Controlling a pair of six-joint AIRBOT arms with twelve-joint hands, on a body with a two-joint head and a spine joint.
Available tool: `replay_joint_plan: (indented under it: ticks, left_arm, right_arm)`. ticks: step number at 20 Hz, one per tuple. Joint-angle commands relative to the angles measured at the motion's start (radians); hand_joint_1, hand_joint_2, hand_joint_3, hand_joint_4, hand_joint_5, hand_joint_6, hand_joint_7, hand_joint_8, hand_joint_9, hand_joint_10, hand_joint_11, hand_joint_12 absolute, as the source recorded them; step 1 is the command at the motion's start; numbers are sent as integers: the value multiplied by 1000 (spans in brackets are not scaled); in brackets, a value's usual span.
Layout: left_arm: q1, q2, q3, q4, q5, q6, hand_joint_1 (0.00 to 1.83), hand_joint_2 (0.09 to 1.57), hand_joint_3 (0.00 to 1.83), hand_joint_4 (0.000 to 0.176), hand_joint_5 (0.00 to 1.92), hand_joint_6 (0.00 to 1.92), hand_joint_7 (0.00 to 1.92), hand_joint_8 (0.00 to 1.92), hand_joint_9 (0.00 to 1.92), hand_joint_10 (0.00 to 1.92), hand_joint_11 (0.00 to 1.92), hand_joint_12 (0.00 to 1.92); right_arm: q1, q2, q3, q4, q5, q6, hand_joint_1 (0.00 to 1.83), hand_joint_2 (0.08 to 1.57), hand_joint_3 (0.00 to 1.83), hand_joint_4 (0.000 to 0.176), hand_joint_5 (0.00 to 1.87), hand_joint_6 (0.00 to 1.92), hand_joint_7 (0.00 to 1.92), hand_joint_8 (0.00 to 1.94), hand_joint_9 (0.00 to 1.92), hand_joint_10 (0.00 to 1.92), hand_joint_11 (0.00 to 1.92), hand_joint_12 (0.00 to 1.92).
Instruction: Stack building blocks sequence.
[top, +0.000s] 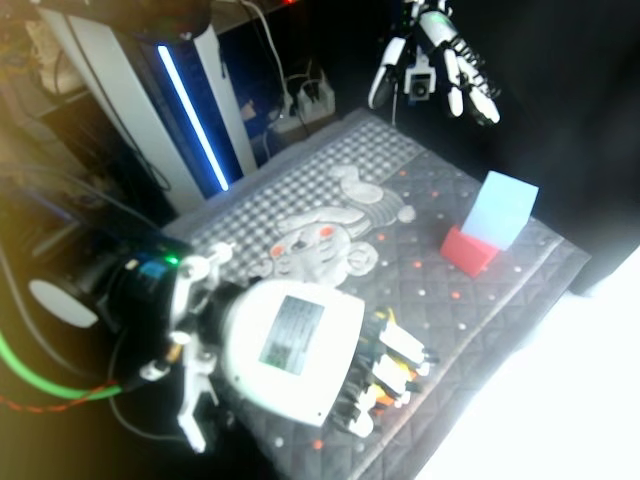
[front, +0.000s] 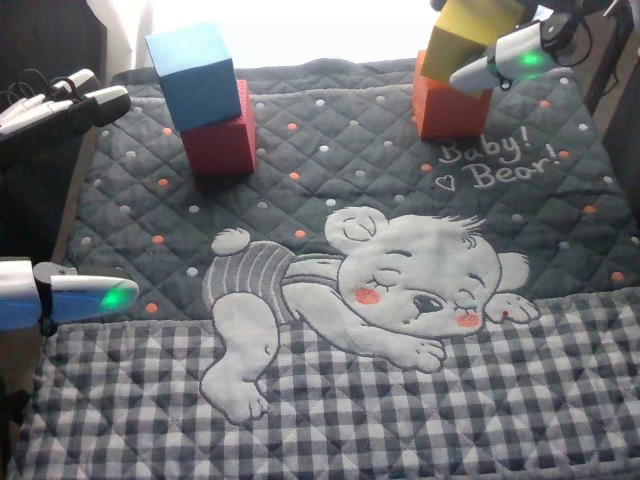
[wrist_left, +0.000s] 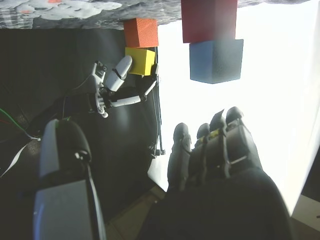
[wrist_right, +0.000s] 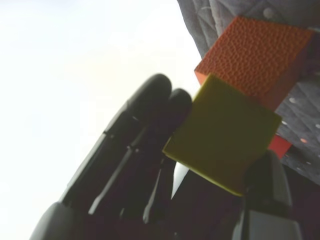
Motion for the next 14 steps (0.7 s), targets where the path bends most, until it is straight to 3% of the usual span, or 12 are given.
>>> replay_joint_plan:
  ticks: [1, 2, 3, 4, 5, 6, 7, 10, 11, 12, 13, 14]
  left_arm:
    - [-9, -7, 5, -6, -134, -9, 942, 852, 0, 21, 242, 2, 5, 1, 0, 0, 12, 17]
    - [-9, -7, 5, -6, -135, -9, 970, 854, 0, 26, 240, 1, 0, 0, 0, 0, 2, 15]
    - [-9, -7, 5, -6, -135, -9, 970, 854, 0, 26, 240, 1, 0, 0, 0, 0, 2, 15]
    - [-9, -7, 5, -6, -135, -9, 974, 856, 1, 17, 242, 2, 0, 0, 0, 0, 0, 15]
    - [-9, -7, 5, -6, -135, -9, 970, 854, 0, 18, 245, 2, 0, 0, 0, 0, 0, 14]
    - [-9, -7, 5, -6, -135, -9, 967, 854, 0, 20, 246, 3, 3, 1, 0, 0, 0, 13]
    - [-9, -7, 5, -7, -135, -9, 964, 857, 1, 17, 244, 1, 2, 1, 0, 0, 0, 13]
    - [-9, -8, 7, -7, -137, -9, 970, 861, 2, 13, 243, 1, 0, 0, 0, 0, 0, 11]
    - [-9, -9, 7, -7, -137, -9, 975, 862, 2, 14, 245, 1, 0, 0, 0, 0, 0, 1]
    - [-9, -10, 8, -7, -137, -9, 989, 861, 1, 14, 247, 2, 0, 0, 0, 0, 0, 0]
    - [-9, -10, 8, -7, -137, -9, 1001, 861, 1, 27, 235, 0, 0, 0, 0, 0, 0, 0]
    - [-9, -11, 7, -7, -137, -9, 996, 863, 2, 28, 232, 0, 0, 0, 0, 0, 0, 0]
  right_arm:
    - [1, 10, 0, 15, 105, -2, 1086, 1152, 0, 0, 609, 44, 915, 13, 1075, 0, 955, 346]
    - [1, 12, -2, 15, 106, -2, 1001, 1132, 0, 0, 377, 1, 746, 0, 784, 0, 791, 264]
    - [1, 14, -5, 15, 106, -2, 1001, 1132, 0, 0, 377, 1, 746, 0, 784, 0, 791, 264]
    - [1, 16, -7, 15, 106, -2, 957, 1122, 0, 19, 306, 0, 640, 0, 695, 0, 735, 232]
    - [0, 19, -12, 16, 107, -2, 883, 1120, 0, 55, 203, 0, 463, 0, 585, 0, 646, 189]
    - [-1, 23, -16, 16, 110, -2, 849, 1111, 0, 79, 161, 0, 356, 0, 526, 0, 594, 167]
    - [-3, 25, -20, 16, 114, -2, 842, 1103, 0, 86, 148, 0, 334, 0, 523, 4, 578, 162]
    - [-7, 34, -33, 16, 128, -2, 836, 1099, 0, 110, 117, 2, 308, 3, 459, 0, 357, 484]
    - [-10, 42, -45, 16, 139, -2, 839, 1092, 2, 109, 116, 0, 318, 0, 451, 0, 297, 583]
    - [-13, 49, -55, 16, 152, -2, 837, 1076, 2, 122, 121, 0, 329, 0, 433, 6, 243, 696]
    - [-19, 62, -73, 16, 175, -2, 832, 1056, 1, 124, 99, 0, 307, 0, 356, 0, 103, 846]
    - [-27, 77, -92, 16, 203, 1, 836, 1047, 1, 119, 69, 0, 289, 0, 328, 0, 23, 925]
